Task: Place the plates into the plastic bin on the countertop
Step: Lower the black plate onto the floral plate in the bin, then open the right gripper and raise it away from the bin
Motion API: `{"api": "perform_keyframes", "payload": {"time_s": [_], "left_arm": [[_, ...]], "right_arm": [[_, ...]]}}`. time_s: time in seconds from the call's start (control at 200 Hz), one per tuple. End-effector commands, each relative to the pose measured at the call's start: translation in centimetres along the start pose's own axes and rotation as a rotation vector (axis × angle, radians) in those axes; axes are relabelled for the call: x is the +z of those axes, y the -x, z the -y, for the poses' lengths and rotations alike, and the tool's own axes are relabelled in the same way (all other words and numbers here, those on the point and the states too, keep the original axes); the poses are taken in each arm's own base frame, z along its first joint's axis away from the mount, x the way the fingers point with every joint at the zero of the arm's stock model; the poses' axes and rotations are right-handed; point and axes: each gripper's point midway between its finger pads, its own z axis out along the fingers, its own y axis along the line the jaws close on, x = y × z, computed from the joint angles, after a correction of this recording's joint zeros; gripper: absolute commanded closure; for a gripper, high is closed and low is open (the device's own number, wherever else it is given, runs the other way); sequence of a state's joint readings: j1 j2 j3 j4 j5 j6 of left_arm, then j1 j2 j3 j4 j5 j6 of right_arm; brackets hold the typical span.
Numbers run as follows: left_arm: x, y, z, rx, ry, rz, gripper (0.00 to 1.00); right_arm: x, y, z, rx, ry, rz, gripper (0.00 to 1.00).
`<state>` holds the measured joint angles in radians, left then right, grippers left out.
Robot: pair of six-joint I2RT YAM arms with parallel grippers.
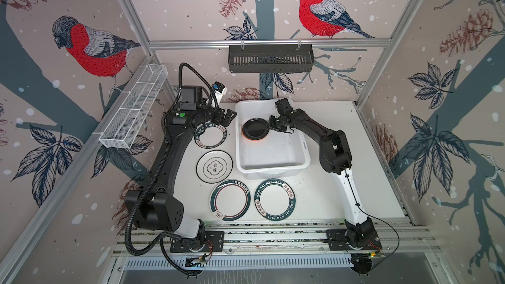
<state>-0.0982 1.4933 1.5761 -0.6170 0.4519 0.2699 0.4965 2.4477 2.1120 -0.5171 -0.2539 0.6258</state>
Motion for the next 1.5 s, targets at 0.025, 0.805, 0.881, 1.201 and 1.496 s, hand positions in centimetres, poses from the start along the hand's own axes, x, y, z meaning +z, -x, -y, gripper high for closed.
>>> {"api": "perform_keyframes", "payload": {"time_s": [0.025,0.805,0.881,1.201,1.496], "left_arm": [[-0.2,0.2,0.1,0.021,-0.012,0.006,0.03],[-0.7,-0.1,0.0,0.020,-0.008,0.010,0.03],[-0.8,0.2,0.0,0.021,-0.007,0.017,0.03],[-1.0,0.7,0.0,0.008,-0.003,0.039,0.03],[-0.8,0.3,0.7,0.001,-0.042,0.049,0.02]], "right_arm": [[-0.1,0.2,-0.3,-0.010,-0.005,0.009,0.78],[-1.1,1.2,-1.6,-0.030,0.003,0.045,0.78],[-2.7,2.4,-2.2,-0.046,-0.003,0.088,0.75],[-13.8,5.2,-6.4,-0.142,0.061,0.244,0.59],[-25.9,0.6,-6.5,-0.148,0.277,0.336,0.57]]}}
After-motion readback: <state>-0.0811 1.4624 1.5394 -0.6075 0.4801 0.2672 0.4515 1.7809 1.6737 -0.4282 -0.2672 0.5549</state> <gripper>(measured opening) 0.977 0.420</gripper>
